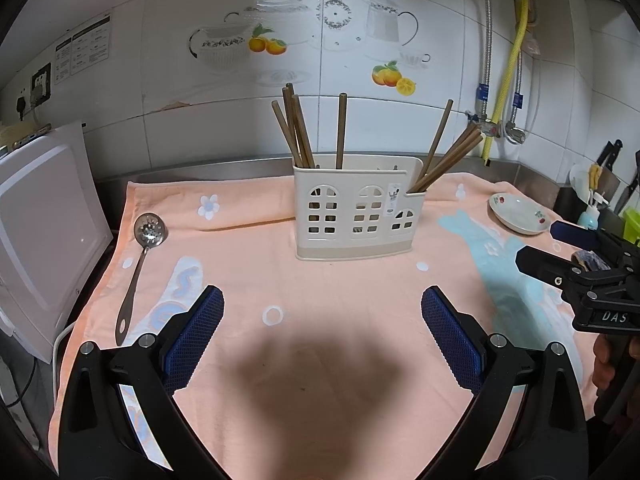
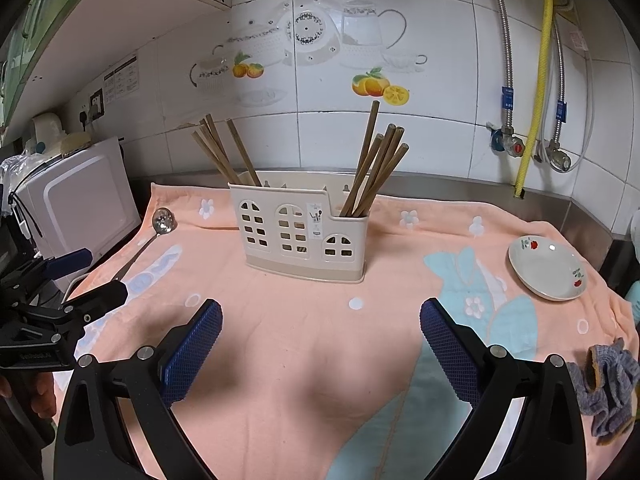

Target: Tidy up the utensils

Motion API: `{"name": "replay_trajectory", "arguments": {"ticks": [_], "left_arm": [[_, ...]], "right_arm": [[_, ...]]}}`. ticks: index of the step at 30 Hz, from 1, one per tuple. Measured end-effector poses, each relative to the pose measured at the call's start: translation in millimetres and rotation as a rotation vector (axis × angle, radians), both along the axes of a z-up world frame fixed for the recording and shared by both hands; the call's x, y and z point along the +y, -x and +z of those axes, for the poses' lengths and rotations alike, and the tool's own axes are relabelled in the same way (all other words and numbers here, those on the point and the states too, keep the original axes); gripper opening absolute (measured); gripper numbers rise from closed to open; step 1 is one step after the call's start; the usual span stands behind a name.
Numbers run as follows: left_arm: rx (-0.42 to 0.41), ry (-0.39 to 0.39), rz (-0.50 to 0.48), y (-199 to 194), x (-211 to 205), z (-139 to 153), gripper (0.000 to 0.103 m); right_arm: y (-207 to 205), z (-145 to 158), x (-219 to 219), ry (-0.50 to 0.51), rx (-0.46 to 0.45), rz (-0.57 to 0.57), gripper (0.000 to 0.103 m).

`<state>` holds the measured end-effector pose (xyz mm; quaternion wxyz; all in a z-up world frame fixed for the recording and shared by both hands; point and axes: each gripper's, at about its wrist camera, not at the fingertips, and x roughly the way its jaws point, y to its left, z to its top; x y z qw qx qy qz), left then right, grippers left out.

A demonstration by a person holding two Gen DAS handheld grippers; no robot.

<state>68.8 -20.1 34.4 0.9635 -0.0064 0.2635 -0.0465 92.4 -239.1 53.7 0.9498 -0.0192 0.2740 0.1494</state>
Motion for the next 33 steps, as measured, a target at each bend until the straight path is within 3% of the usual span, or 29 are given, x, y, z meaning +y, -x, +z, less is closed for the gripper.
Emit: {"name": "replay_trajectory", "arguments": {"ticks": [33], "left_arm": [[-0.031, -0.011, 0.018, 12, -1, 10, 0.098]], "right_arm": [[13, 6, 1, 0.008, -0.030, 0.008, 0.096]]}}
